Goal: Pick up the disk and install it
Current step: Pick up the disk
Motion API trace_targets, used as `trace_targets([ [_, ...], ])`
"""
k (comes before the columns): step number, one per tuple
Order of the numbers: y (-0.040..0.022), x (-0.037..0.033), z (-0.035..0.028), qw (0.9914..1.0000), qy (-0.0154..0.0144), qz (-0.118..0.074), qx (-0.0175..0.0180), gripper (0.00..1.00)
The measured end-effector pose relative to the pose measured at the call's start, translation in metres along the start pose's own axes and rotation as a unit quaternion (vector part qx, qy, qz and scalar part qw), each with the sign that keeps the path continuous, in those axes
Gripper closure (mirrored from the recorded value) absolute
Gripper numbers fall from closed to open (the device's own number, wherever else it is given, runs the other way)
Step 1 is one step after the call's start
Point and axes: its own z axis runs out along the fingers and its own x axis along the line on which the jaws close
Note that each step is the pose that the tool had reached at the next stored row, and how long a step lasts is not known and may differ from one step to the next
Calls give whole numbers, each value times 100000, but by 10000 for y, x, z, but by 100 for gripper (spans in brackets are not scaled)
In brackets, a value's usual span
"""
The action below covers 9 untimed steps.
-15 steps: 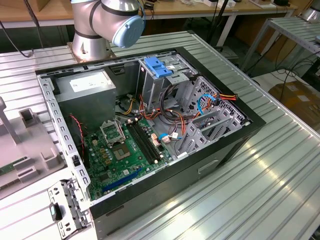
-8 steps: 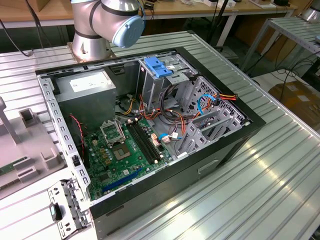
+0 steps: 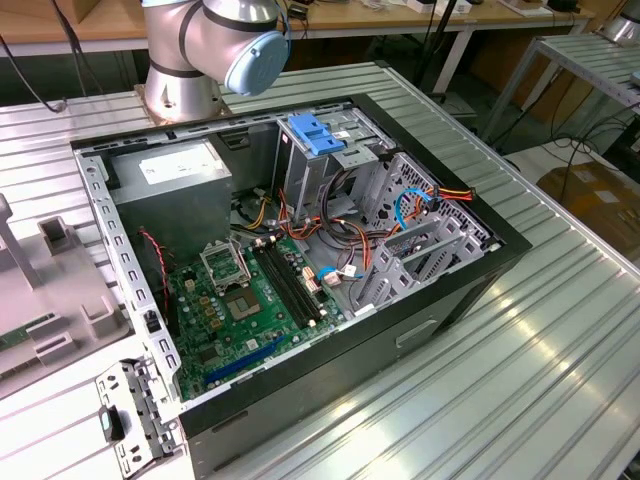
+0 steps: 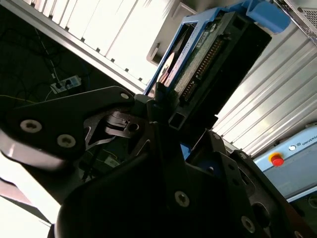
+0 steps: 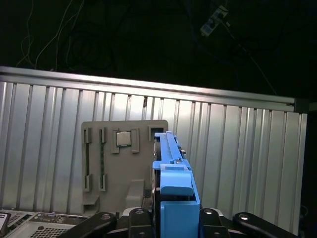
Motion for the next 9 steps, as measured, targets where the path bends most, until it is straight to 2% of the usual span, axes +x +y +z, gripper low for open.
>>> trace_targets([
  [9, -86, 29, -4, 100000, -4, 1, -6, 64],
])
